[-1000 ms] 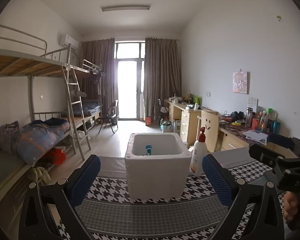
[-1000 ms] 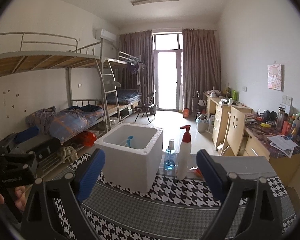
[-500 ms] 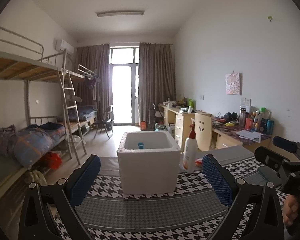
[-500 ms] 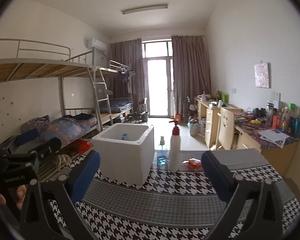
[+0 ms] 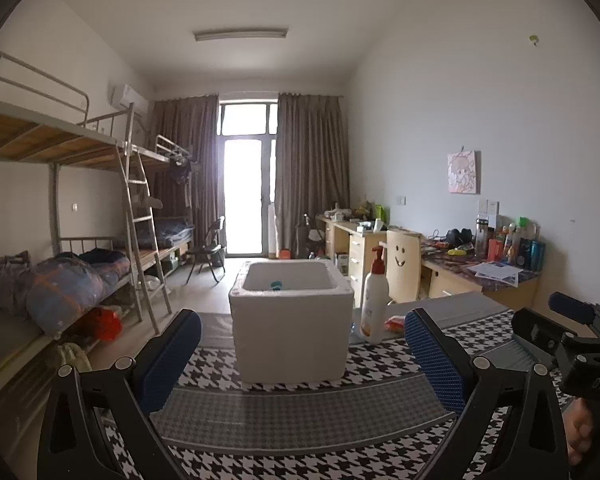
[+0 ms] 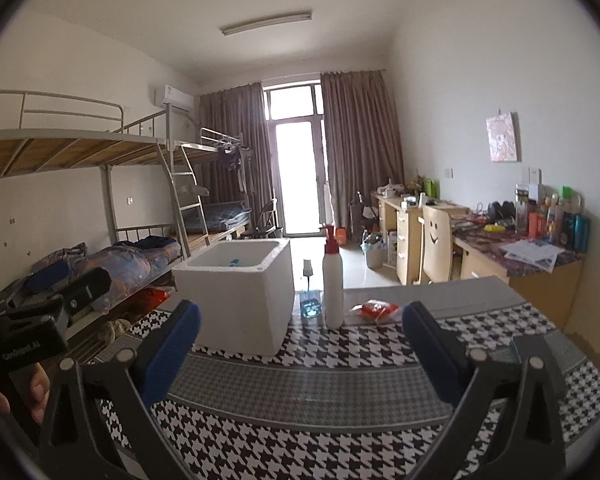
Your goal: Organize soft objects
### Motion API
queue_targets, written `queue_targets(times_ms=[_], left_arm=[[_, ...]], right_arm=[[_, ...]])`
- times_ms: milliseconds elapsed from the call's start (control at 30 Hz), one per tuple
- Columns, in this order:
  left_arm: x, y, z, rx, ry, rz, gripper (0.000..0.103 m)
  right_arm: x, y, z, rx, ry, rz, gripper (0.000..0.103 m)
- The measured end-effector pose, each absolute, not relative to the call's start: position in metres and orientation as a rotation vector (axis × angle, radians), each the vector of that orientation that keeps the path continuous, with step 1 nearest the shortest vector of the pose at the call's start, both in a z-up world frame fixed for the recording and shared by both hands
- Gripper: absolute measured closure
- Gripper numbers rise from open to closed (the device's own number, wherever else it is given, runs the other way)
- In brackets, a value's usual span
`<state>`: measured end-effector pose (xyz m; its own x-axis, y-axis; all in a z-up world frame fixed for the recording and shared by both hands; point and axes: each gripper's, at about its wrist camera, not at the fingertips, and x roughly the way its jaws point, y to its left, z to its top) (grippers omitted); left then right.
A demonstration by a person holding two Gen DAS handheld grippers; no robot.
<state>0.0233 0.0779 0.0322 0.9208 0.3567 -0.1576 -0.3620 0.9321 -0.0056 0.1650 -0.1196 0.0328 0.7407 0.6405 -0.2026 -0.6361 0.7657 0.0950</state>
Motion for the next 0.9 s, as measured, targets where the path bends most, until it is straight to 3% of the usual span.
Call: queue_targets(times_ms=[900], left_arm=[[0.022,0.066,0.001,-0.006,0.200,0.377,0.001]], right_arm=[[0.154,-0.133,-0.013,-0.004,0.273,0.650,0.001]])
